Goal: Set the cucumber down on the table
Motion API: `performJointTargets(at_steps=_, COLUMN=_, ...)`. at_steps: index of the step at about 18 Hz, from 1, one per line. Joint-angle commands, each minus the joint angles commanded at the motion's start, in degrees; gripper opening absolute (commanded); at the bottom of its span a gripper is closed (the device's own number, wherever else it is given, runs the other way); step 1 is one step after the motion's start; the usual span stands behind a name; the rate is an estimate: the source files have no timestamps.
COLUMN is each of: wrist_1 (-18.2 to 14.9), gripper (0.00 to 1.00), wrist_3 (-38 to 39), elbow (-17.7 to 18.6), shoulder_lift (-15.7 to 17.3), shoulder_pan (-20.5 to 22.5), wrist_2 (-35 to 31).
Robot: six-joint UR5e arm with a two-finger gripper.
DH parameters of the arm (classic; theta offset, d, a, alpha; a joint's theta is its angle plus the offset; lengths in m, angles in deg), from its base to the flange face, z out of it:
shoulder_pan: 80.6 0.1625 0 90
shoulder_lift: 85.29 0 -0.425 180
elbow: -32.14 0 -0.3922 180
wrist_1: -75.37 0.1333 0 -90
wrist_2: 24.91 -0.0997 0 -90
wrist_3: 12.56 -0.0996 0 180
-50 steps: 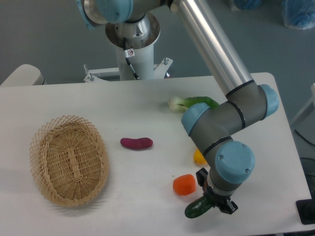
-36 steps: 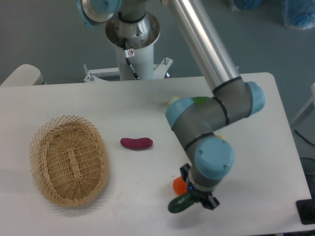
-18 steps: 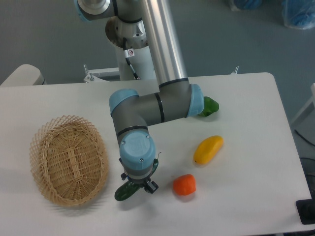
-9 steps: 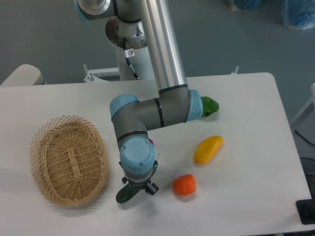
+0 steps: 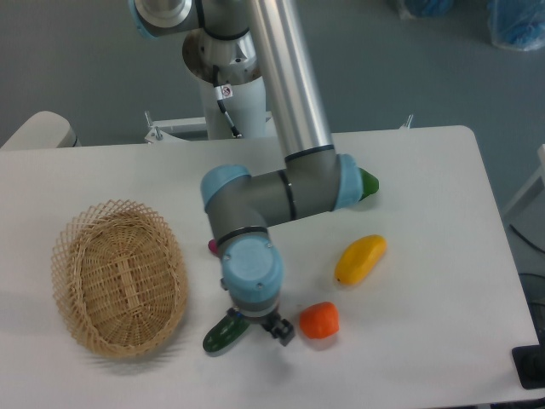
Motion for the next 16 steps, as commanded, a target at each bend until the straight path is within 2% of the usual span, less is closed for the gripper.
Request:
performJointTargets(at_steps=3, wrist_1=0.0, gripper=1.0, wrist_3=-7.4, elbow=-2.1, shoulder_lift=-0.4, shoulder_pan=2.9, wrist_2=0.0)
performJointTargets(at_steps=6, wrist_1=0.0, gripper=1.0, wrist_3=-11.6, elbow=-3.8, shoulder_lift=-1.0, shoulder_pan=5.6, wrist_2=0.1)
performJointTargets(at_steps=13, wrist_1=-0.4, gripper=1.0, wrist_3=-19.5, elbow=-8.4, shoulder_lift=-3.8, shoulder_pan=9.7, wrist_2=0.3)
performJointTargets(at_steps=16, wrist_1=-1.2, gripper=1.0, wrist_3=-20.3, elbow=-11.0, shoulder_lift=-5.4, shoulder_pan=10.5, wrist_2=0.4)
